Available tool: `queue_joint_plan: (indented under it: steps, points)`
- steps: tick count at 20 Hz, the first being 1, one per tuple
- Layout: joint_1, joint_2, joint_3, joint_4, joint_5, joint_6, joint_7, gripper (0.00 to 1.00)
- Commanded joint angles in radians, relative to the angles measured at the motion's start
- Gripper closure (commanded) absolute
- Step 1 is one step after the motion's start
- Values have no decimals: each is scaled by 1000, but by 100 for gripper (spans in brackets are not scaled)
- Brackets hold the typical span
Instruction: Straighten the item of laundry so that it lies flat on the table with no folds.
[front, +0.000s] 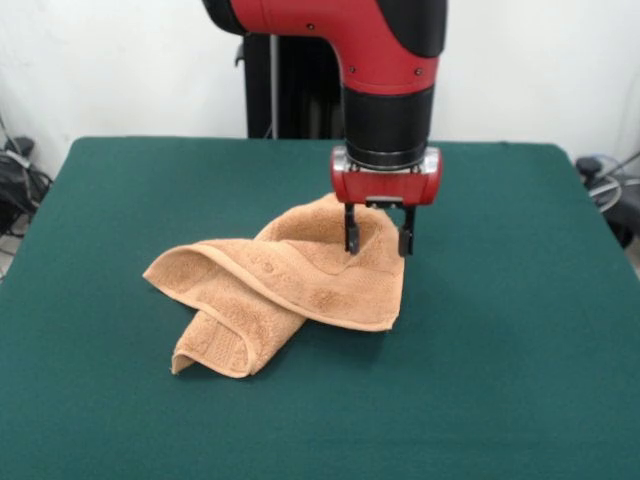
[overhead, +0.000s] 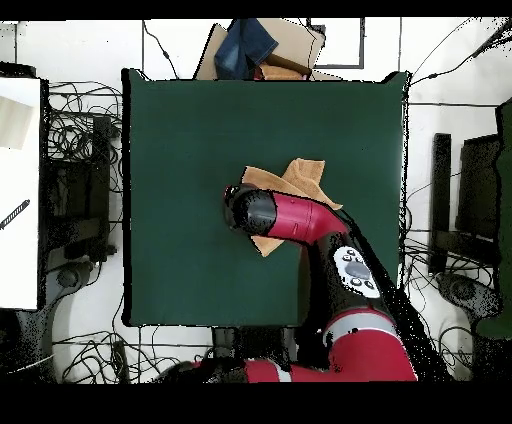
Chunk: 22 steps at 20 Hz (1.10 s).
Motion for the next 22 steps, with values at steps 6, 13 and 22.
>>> queue_joint_plan:
  steps: [6, 13, 22]
  points:
    - [31, 33, 36, -72, 55, 154, 138, 0]
    - [34, 48, 33, -82, 42, 120, 145, 0]
    - [44, 75, 23, -127, 48, 131, 157, 0]
